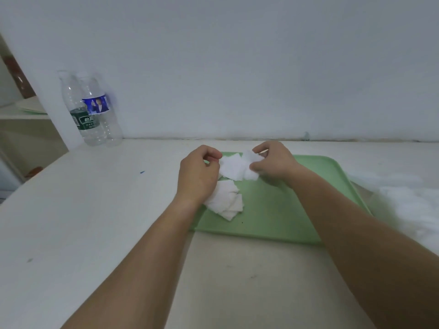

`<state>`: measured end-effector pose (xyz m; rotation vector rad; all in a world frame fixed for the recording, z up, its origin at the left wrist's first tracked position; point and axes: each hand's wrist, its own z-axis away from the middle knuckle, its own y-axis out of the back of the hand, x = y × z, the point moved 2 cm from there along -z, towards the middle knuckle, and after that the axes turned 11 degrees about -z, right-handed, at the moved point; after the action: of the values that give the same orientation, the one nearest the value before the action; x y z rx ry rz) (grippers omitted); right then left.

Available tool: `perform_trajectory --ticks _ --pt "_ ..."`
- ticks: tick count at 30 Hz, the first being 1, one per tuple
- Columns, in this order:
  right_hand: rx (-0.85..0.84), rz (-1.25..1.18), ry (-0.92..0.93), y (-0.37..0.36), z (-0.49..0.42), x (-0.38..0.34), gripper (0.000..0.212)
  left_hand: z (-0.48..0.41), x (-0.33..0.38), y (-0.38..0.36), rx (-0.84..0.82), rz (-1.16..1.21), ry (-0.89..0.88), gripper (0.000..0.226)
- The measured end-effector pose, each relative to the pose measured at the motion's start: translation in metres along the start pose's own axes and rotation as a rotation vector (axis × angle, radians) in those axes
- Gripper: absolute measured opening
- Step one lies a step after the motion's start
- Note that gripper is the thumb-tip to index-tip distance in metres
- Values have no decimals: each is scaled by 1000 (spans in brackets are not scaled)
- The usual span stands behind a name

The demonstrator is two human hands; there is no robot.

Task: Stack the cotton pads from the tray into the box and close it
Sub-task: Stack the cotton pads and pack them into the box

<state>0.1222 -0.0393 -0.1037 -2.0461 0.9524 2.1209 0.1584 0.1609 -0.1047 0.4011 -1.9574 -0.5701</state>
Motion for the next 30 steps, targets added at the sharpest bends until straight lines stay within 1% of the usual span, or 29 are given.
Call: perform_trajectory --ticks 3,7,9,12,14,16,18,20,22,24,27,30 --pt "38 -173 50 14 12 -4 34 4 4 0 6 16 -14 21" --pt "-41 -513 62 32 36 -8 30 10 13 0 -29 94 -34 20" --pt "-78 -632 70 37 44 -10 28 13 18 -2 -77 153 -40 22" --pt "-141 -753 74 36 51 -14 26 20 26 -6 -221 337 14 31" --pt "-182 -788 79 32 54 -16 25 23 30 -7 -302 445 44 34" --pt "-222 -770 92 26 55 -16 23 28 33 -8 -344 529 72 30" --pt "-234 -732 109 22 54 -17 19 28 33 -8 -330 561 113 25" --pt "-209 -715 122 21 52 -18 13 26 31 -8 -302 568 142 20" --pt "-195 -711 128 21 50 -17 10 24 28 -8 -270 582 175 21" --pt "-209 -727 123 21 49 -16 12 22 26 -9 -240 570 194 23" --pt "-267 -750 98 20 48 -14 19 22 25 -10 -215 577 195 11" --pt "-317 -758 89 17 48 -11 21 21 24 -10 -204 550 196 11"
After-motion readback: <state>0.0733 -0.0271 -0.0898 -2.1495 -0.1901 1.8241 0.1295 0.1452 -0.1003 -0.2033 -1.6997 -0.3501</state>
